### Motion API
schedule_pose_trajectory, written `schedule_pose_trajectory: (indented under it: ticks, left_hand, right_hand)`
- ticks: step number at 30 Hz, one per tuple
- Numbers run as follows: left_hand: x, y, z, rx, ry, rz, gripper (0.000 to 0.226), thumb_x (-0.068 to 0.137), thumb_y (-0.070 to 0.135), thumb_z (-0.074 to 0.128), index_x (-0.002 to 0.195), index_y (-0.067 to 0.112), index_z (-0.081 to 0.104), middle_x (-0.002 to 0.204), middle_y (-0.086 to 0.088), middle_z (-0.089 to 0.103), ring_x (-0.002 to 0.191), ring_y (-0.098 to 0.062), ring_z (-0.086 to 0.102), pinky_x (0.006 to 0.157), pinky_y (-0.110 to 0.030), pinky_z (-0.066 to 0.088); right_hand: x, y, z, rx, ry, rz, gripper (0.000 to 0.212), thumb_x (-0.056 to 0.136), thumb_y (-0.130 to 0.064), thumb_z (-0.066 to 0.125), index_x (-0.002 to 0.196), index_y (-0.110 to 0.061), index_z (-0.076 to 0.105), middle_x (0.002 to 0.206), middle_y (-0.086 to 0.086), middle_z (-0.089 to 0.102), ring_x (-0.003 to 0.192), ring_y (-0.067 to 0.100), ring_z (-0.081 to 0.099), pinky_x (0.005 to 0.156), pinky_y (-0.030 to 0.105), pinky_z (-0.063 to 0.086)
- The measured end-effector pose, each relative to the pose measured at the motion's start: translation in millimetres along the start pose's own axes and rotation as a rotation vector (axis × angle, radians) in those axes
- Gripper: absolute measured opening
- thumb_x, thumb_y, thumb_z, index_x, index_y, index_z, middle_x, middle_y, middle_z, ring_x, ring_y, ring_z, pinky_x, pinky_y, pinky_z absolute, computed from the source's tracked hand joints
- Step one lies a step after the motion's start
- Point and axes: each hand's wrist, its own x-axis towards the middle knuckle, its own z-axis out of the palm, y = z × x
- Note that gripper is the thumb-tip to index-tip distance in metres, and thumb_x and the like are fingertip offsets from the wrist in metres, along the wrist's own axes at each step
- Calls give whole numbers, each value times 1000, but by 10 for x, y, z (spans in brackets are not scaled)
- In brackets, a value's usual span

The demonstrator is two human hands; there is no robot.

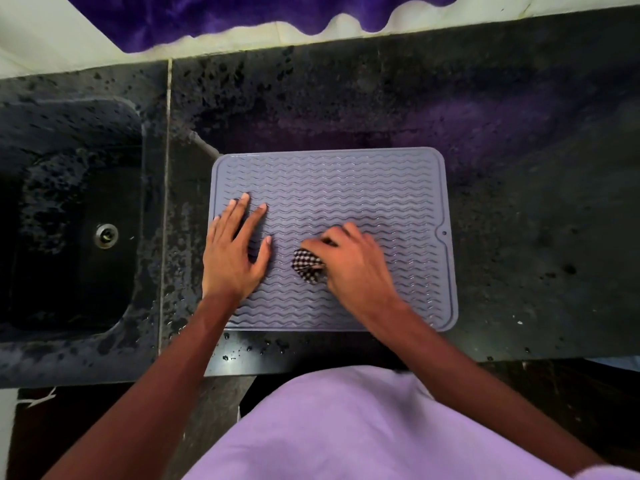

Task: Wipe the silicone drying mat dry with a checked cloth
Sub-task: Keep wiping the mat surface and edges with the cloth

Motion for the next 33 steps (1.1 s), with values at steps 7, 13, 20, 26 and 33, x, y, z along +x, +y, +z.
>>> schedule_pose_trajectory:
  ticks: [7,13,20,26,33]
  left_hand:
    - [2,-9,0,1,1,11,55,102,39,49,154,21,44,166,-2,30,154,-23,26,120,-53,29]
    - [5,-26,15,6,10,23,55,103,40,47,154,20,45,166,-4,31,154,-25,28,119,-54,30]
    - [-3,1,5,7,3,10,55,103,40,47,154,20,44,167,-3,30,154,-24,26,121,-53,28]
    - [-7,-3,-1,8,-4,6,56,102,40,48,155,21,42,167,-2,28,155,-23,24,122,-53,27]
    - [-5,2,-9,4,-15,-1,56,103,40,48,155,22,41,167,-2,28,155,-22,23,122,-52,26]
  right_hand:
    - [-79,293,38,-112,-31,19,52,64,-10,81,113,-23,68,102,7,64,100,29,56,74,44,52]
    - [-284,985,-336,-217,-15,125,52,60,-15,85,109,-27,71,96,3,65,93,28,58,70,39,53]
    - [-493,1466,-832,-290,15,422,51,65,1,69,110,-24,71,94,8,63,90,36,52,63,42,53]
    - [-192,1079,-775,-150,196,265,52,72,-4,68,120,-24,64,106,5,65,94,28,53,67,33,48]
    - [-75,897,-265,-309,75,-53,49,71,-1,58,115,-21,65,111,6,62,99,30,52,72,39,47]
